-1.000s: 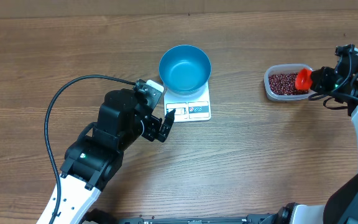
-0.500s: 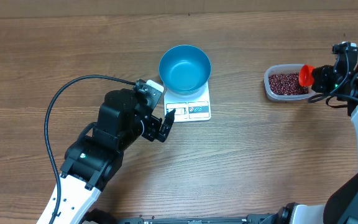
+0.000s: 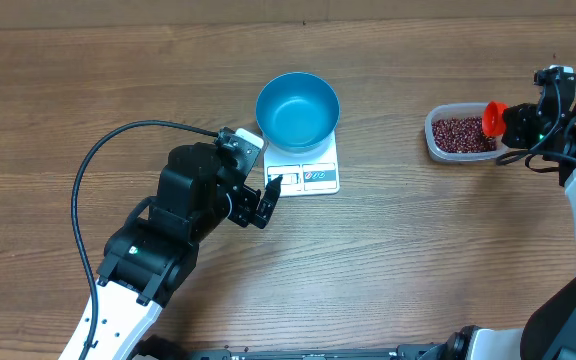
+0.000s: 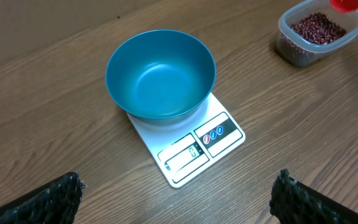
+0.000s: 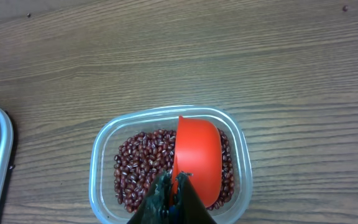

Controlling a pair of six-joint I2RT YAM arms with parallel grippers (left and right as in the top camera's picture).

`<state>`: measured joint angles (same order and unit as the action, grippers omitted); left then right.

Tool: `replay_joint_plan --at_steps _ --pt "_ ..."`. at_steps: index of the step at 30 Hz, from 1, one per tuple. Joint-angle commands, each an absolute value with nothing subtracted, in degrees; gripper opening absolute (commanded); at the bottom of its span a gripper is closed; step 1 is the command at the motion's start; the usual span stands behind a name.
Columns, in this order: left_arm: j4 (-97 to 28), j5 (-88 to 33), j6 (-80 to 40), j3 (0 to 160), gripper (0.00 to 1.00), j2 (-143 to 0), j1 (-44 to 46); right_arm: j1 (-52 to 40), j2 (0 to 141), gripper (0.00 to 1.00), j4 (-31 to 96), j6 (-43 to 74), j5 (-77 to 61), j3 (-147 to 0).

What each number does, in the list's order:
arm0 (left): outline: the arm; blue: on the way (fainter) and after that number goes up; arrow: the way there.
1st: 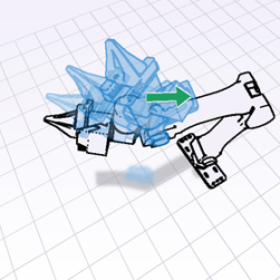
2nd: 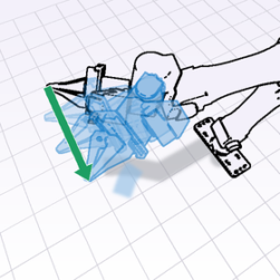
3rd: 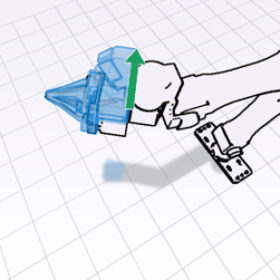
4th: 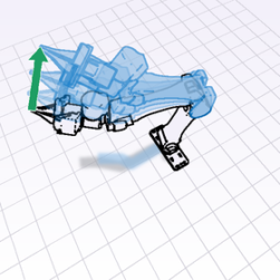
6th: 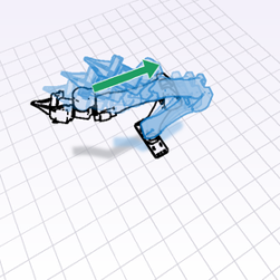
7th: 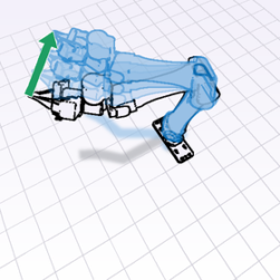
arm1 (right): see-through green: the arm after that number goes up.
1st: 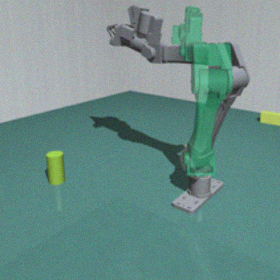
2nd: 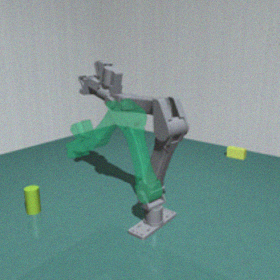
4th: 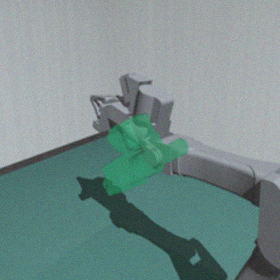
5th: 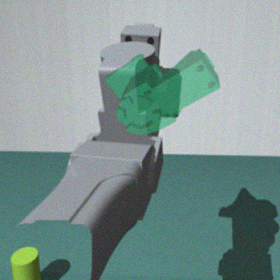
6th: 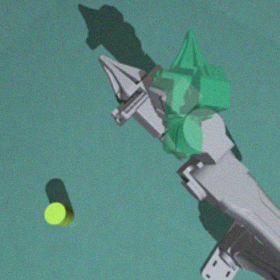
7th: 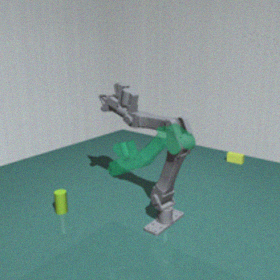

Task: Scoop item into bowl and weigh 150g on scale
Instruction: 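Move the red scoop with the right gripper over the bean tub, then dip the red scoop into the beans and scoop with the right gripper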

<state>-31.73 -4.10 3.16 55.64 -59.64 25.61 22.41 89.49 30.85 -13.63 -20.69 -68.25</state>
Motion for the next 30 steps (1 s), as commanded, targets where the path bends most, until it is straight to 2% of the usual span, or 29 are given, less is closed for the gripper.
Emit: replay_joint_plan --at_steps 1,30 --pt "-31.73 -4.47 2.59 56.88 0.99 -59.61 25.52 22.2 89.82 0.04 30.41 -15.16 -20.64 -68.93" --pt "-31.73 -4.47 2.59 56.88 1.0 -59.61 25.52 22.13 99.09 0.04 29.41 -15.49 -20.69 -68.62"
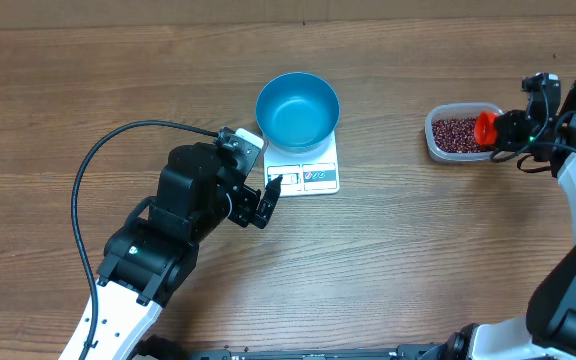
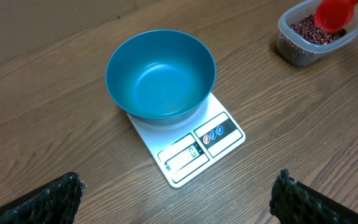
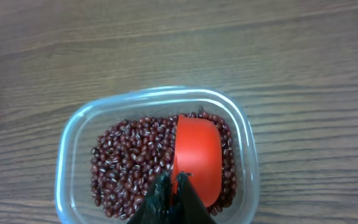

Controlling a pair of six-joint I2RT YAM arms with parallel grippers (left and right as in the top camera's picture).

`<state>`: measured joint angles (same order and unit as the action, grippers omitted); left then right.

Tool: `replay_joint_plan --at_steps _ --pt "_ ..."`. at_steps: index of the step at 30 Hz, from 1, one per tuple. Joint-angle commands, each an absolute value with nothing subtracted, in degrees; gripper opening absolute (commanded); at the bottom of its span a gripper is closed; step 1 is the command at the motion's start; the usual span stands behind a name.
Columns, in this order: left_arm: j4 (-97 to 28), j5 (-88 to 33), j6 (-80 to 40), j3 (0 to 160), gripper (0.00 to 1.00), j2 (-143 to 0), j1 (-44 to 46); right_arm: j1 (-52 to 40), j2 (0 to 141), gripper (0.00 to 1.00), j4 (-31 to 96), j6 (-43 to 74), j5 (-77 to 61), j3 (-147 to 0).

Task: Scoop item into bowl and weigh 150g on scale
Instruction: 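Dip the red scoop into the beans and scoop with the right gripper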

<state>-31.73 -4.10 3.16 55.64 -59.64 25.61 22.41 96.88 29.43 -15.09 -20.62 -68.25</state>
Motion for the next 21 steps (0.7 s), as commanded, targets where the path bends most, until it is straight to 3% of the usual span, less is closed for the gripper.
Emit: replay_joint_plan --at_steps 1,21 --pt "-31.73 -4.47 2.59 56.88 0.99 -59.61 25.52 22.13 99.22 0.04 29.65 -15.51 -20.67 -68.62" --pt "-31.73 -4.47 2.59 56.88 0.99 -59.61 25.52 20.73 100.53 0.04 33.08 -15.53 -24.56 -68.62"
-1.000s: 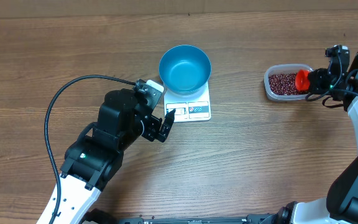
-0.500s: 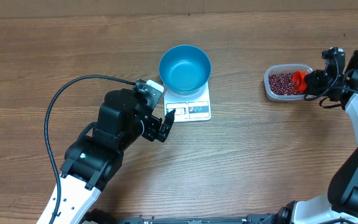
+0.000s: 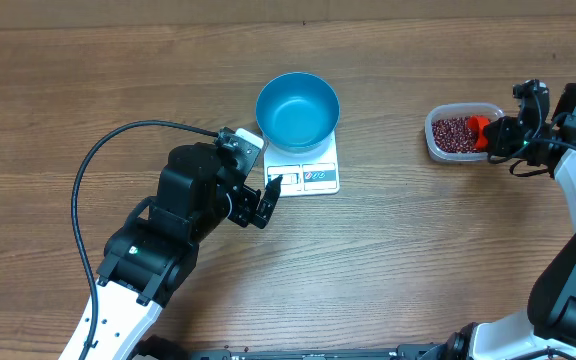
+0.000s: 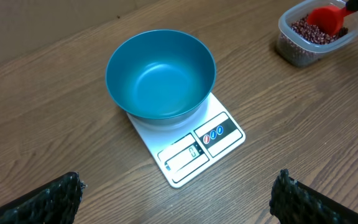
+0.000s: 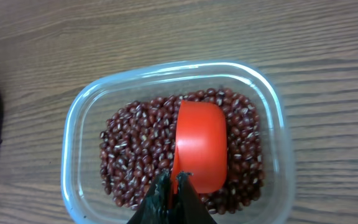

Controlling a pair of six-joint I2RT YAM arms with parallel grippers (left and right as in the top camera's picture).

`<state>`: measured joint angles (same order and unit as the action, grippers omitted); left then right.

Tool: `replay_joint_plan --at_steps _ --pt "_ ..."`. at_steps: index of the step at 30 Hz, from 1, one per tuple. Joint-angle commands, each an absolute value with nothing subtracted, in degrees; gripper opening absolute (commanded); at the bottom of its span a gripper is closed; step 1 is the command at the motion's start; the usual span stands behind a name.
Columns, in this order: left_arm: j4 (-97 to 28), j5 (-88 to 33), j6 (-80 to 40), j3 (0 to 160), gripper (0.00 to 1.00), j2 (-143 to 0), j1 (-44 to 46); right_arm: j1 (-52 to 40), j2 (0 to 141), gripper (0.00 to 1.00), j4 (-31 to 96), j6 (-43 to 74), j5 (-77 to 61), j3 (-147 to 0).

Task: Scoop item into bowl and weigh 150g on scale
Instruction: 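Dip the red scoop into the beans and scoop with the right gripper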

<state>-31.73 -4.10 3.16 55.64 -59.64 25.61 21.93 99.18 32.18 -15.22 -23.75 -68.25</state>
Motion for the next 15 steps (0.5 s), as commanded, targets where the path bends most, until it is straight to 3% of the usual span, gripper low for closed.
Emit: replay_joint_plan --at_steps 1,15 --pt "-31.75 -4.47 2.59 56.88 1.0 -59.64 25.52 20.49 100.55 0.04 33.23 -15.53 -24.53 -68.62" --pt "-33.12 -4.47 2.59 56.86 0.99 -61.12 25.52 19.51 101.08 0.04 35.46 -15.27 -24.75 -68.62"
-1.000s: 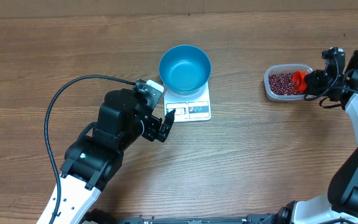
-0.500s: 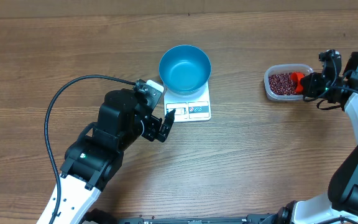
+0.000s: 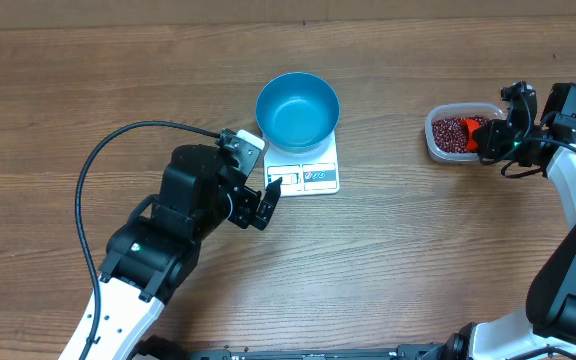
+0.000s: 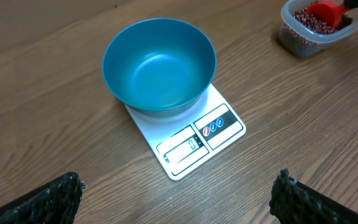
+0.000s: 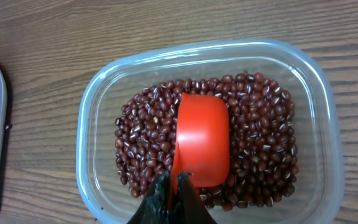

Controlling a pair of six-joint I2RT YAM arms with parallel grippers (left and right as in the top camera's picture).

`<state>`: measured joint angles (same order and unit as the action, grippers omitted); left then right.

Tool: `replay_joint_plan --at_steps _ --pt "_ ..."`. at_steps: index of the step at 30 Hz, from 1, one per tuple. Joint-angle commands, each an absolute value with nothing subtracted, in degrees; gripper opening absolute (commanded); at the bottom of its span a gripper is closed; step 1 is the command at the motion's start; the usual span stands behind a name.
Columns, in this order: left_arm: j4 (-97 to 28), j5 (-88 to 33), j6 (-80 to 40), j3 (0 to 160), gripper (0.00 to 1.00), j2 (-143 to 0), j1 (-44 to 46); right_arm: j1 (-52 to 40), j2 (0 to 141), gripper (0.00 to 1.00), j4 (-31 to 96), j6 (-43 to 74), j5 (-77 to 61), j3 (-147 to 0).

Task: Scoop item into bowl and weigh 150g on scale
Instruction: 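Dip the red scoop into the beans and scoop with the right gripper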

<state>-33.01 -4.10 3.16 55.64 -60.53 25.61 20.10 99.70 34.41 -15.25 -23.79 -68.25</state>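
An empty blue bowl (image 3: 297, 109) (image 4: 159, 65) stands on the white scale (image 3: 315, 178) (image 4: 201, 138) at the table's middle. At the right, a clear tub (image 3: 438, 146) (image 5: 97, 106) holds dark red beans (image 5: 145, 146). My right gripper (image 5: 174, 182) (image 3: 495, 140) is shut on the handle of a red scoop (image 5: 202, 138) (image 3: 479, 136), whose cup sits down among the beans in the tub. My left gripper (image 4: 174, 194) (image 3: 265, 202) is open just in front of the scale, its fingers (image 4: 42, 199) wide apart with nothing between them.
A black cable (image 3: 118, 150) loops from the left arm across the wooden table (image 3: 418, 250). The tub (image 4: 309, 43) shows at the top right of the left wrist view.
My right gripper and the red scoop have gone lower into the tub, with beans now around the cup. The left wrist view has shifted slightly, so the bowl sits a little higher in it.
My right gripper first held the red scoop above the tub's right side. It then hung closer over the beans, then lower still inside the tub, and now the cup rests among the beans. The left gripper stayed open by the scale, and the bowl stayed empty.
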Motion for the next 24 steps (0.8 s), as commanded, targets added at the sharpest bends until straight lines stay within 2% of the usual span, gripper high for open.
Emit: replay_joint_plan --at_steps 1,24 --pt "-33.15 -4.47 2.59 56.86 1.0 -61.12 25.52 19.51 101.08 0.04 35.55 -15.27 -24.99 -68.62" --pt "-33.19 -4.47 2.59 56.84 0.99 -61.49 25.52 19.51 101.08 0.04 36.29 -15.03 -31.24 -68.62"
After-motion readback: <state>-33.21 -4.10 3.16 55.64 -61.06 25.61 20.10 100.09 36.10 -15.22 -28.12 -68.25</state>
